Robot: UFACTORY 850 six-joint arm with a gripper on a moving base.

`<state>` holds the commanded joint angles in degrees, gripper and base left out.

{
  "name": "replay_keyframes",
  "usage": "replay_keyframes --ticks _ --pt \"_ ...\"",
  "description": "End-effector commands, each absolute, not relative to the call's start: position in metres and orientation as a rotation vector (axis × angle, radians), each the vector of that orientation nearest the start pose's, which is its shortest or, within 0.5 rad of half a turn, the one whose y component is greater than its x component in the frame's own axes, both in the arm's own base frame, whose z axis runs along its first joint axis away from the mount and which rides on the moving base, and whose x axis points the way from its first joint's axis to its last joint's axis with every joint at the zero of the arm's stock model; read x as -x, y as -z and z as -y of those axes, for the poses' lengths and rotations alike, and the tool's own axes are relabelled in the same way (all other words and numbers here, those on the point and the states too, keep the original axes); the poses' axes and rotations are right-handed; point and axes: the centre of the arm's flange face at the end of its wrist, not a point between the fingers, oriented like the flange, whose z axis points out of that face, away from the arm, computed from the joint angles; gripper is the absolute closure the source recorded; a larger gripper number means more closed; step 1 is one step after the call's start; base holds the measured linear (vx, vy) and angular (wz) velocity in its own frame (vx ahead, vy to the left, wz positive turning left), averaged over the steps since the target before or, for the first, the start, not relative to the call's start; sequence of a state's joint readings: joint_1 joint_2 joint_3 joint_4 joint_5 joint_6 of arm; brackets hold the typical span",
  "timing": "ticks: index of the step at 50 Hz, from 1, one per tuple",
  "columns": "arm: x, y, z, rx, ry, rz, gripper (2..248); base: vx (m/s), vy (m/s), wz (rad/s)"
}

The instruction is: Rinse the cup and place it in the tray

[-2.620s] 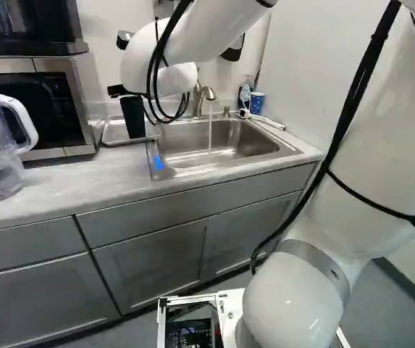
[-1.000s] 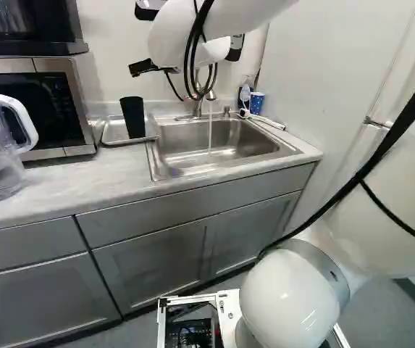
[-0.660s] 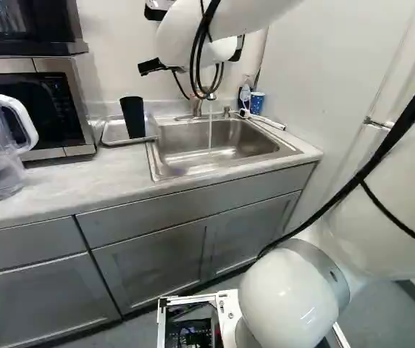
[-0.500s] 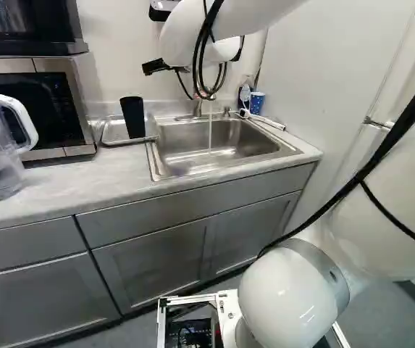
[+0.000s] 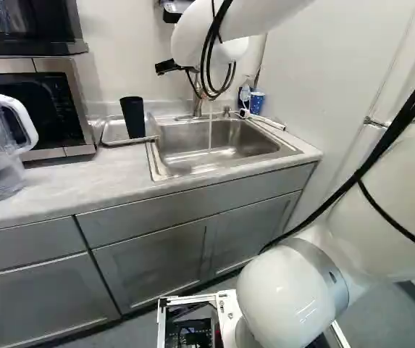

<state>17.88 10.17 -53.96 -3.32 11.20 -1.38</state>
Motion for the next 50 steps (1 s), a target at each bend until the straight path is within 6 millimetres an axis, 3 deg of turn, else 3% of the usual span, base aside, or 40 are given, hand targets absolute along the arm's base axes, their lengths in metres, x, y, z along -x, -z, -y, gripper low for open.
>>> replay_keyframes --ticks 21,50 --pt "-0.468 -0.697 -0.136 2.312 1.875 0.434 3 0.0 0.0 0.0" --pt "-0.513 -0.698 -0.132 2.336 1.883 0.402 3 0.0 0.0 0.0"
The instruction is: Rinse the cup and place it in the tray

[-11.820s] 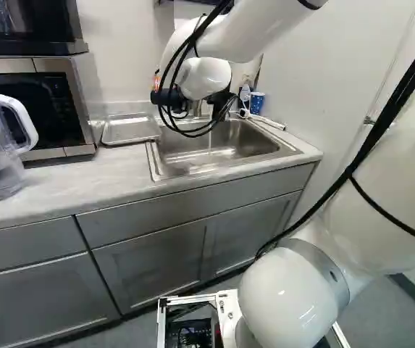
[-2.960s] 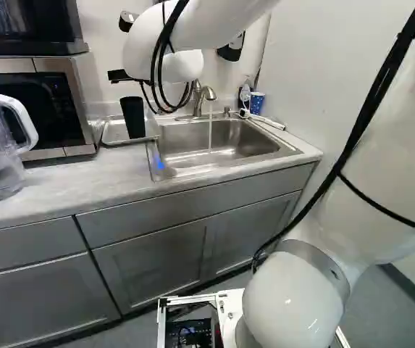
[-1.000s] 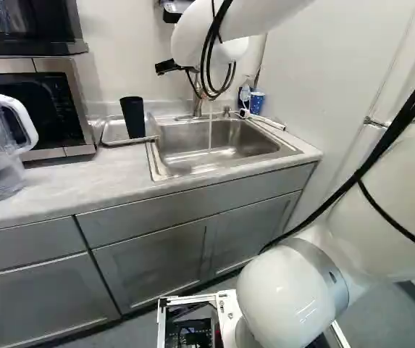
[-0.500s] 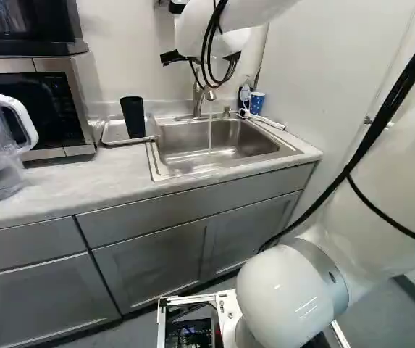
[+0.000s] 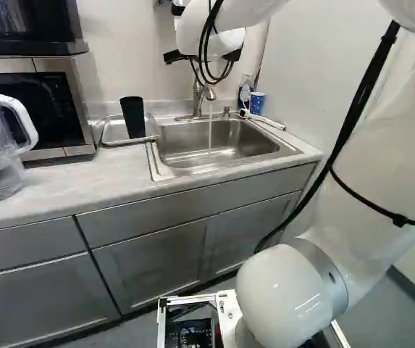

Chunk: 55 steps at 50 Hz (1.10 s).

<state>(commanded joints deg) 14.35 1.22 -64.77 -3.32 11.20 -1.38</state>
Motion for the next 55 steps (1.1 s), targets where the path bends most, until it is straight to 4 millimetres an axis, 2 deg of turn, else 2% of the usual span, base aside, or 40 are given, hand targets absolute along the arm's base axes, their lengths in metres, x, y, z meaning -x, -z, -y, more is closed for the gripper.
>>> replay_keyframes --ticks 55 --pt "-0.605 -0.695 -0.13 2.352 1.912 0.356 3 0.0 0.0 0.0"
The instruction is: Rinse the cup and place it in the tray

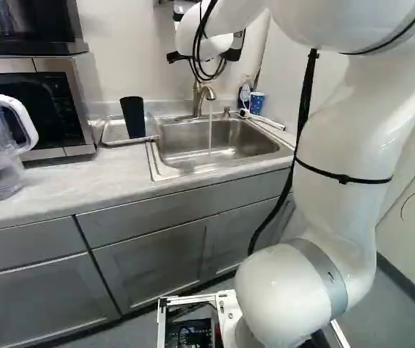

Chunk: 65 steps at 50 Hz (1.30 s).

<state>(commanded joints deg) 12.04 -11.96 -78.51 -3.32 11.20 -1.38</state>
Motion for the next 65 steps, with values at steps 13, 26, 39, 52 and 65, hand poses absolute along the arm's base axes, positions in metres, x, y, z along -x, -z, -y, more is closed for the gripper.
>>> replay_keyframes --ticks 13,26,39,52,65 --pt "-0.624 -0.693 -0.131 2.35 1.92 0.35 3 0.0 0.0 0.0" --pt "-0.634 -0.692 -0.134 2.346 1.924 0.35 3 0.0 0.0 0.0" --pt "-0.634 -0.692 -0.134 2.346 1.924 0.35 3 0.0 0.0 0.0" --pt "-0.634 -0.692 -0.134 2.353 1.916 0.351 3 0.0 0.0 0.0" --pt "-0.633 -0.691 -0.134 2.365 1.903 0.352 3 0.0 0.0 0.0"
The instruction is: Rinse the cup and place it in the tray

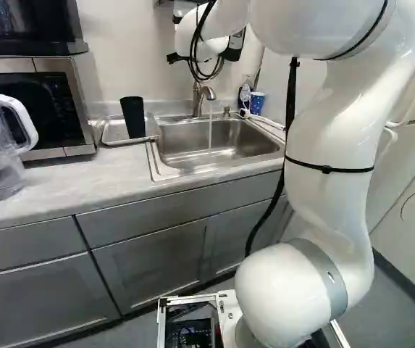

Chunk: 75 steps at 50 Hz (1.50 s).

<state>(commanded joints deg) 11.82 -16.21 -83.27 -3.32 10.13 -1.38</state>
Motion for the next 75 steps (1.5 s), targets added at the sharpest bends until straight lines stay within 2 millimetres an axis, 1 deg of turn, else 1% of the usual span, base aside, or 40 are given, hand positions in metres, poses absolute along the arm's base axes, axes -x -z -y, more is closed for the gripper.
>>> replay_keyframes --ticks 22,75 --pt "-0.6284 -0.6894 -0.1339 2.383 1.88 0.357 3 0.0 0.0 0.0" --pt "-0.6278 -0.6865 -0.1361 2.413 1.841 0.364 3 0.0 0.0 0.0"
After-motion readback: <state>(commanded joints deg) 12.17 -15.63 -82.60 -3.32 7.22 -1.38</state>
